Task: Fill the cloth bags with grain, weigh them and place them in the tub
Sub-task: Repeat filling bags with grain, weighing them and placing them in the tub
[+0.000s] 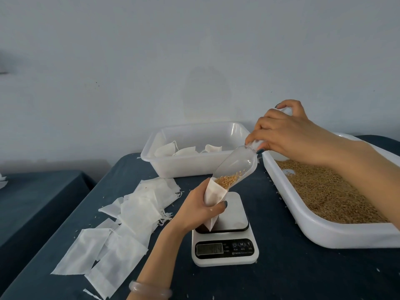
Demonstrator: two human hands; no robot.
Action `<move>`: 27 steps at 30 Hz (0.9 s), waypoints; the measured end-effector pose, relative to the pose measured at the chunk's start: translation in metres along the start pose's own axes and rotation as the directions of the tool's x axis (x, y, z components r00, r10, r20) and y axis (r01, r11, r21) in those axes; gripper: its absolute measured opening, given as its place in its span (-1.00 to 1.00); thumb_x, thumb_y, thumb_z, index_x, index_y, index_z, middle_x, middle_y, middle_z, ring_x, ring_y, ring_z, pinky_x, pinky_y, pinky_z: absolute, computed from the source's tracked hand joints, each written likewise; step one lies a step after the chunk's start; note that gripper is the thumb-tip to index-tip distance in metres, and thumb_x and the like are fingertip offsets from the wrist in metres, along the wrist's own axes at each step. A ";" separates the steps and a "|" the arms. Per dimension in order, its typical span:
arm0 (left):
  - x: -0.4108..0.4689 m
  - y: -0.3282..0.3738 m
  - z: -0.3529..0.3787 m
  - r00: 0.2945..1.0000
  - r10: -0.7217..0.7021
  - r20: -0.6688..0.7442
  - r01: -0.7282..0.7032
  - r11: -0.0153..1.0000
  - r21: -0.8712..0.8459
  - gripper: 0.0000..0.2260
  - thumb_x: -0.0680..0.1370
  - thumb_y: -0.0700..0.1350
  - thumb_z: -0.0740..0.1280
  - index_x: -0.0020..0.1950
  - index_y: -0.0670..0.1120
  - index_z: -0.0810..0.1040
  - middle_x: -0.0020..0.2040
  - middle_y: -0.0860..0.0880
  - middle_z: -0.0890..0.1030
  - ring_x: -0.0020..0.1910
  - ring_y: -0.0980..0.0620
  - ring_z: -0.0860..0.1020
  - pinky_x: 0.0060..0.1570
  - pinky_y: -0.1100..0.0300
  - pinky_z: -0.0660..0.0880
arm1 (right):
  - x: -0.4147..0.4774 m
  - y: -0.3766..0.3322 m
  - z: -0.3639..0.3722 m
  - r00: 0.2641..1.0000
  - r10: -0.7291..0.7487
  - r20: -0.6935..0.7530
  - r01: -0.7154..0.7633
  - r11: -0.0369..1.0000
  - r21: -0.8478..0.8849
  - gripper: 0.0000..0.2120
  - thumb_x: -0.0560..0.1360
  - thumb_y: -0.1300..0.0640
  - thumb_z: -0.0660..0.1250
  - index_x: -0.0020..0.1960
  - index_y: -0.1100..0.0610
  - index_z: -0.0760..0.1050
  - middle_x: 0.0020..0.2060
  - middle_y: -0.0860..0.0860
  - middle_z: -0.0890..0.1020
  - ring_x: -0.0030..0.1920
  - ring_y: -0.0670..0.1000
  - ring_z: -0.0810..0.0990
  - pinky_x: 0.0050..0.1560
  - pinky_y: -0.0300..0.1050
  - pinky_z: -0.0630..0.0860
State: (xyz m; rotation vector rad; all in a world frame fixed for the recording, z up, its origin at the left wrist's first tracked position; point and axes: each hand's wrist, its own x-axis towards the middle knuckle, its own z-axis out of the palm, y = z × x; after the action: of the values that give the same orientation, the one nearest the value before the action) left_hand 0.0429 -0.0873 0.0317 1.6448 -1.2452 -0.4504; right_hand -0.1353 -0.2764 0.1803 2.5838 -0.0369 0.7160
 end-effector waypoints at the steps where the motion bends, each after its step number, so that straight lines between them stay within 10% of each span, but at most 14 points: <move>1: 0.000 0.000 0.000 1.000 0.002 0.000 -0.002 1.000 -0.008 -0.69 0.38 0.10 0.41 0.10 0.27 0.46 -0.09 0.21 0.62 -0.14 0.18 0.60 -0.13 0.26 0.55 | -0.001 0.000 0.001 1.000 0.013 0.010 -0.013 1.000 0.001 -0.78 0.51 -0.02 0.35 0.15 -0.10 0.60 -0.06 -0.12 0.60 0.10 0.02 0.52 0.30 0.11 0.10; 9: -0.001 0.002 -0.001 1.000 -0.015 0.011 0.017 0.986 -0.163 -0.74 0.46 -0.01 0.42 0.09 0.21 0.48 -0.19 0.08 0.63 -0.32 0.03 0.62 -0.27 0.17 0.58 | -0.025 0.000 0.030 0.934 0.265 0.241 -0.330 0.897 0.294 -0.79 0.61 -0.02 0.16 0.15 -0.29 0.46 -0.04 -0.32 0.49 0.18 -0.15 0.38 0.25 -0.12 0.01; 15: -0.001 0.003 -0.003 1.000 -0.013 -0.007 0.011 0.961 -0.276 -0.78 0.58 0.09 0.30 0.07 -0.04 0.48 -0.17 0.02 0.63 -0.33 0.00 0.57 -0.25 0.15 0.56 | -0.054 0.004 0.058 0.772 0.405 0.490 -0.625 0.347 0.699 -0.80 0.62 0.11 0.21 0.14 -0.12 0.53 0.07 -0.12 0.65 0.17 0.10 0.59 0.29 0.18 0.45; 22: 0.007 -0.001 -0.009 0.976 0.078 -0.205 -0.105 0.987 -0.122 -0.89 0.56 0.13 0.33 -0.15 0.23 0.59 -0.08 0.16 0.55 -0.04 0.11 0.54 -0.04 0.28 0.44 | -0.074 0.027 0.078 0.467 0.691 0.552 -0.838 0.147 0.526 -0.79 0.63 0.07 0.20 0.15 0.17 0.50 0.00 0.11 0.62 -0.05 0.06 0.57 0.05 0.04 0.47; 27: 0.011 -0.002 -0.011 0.928 0.179 -0.326 -0.189 0.982 0.001 -0.80 0.51 0.06 0.36 -0.30 0.28 0.58 -0.12 0.07 0.49 -0.13 0.21 0.47 -0.15 0.35 0.38 | -0.087 0.031 0.077 0.272 0.695 0.665 -0.935 0.355 0.011 -0.61 0.67 0.02 0.13 0.27 0.32 0.47 -0.04 0.16 0.58 -0.11 0.11 0.54 -0.11 -0.06 0.46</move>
State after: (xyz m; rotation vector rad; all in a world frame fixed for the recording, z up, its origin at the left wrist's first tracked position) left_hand 0.0570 -0.0918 0.0380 1.4876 -1.1227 -0.0757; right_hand -0.1778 -0.3463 0.0915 2.9388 -1.8205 0.1799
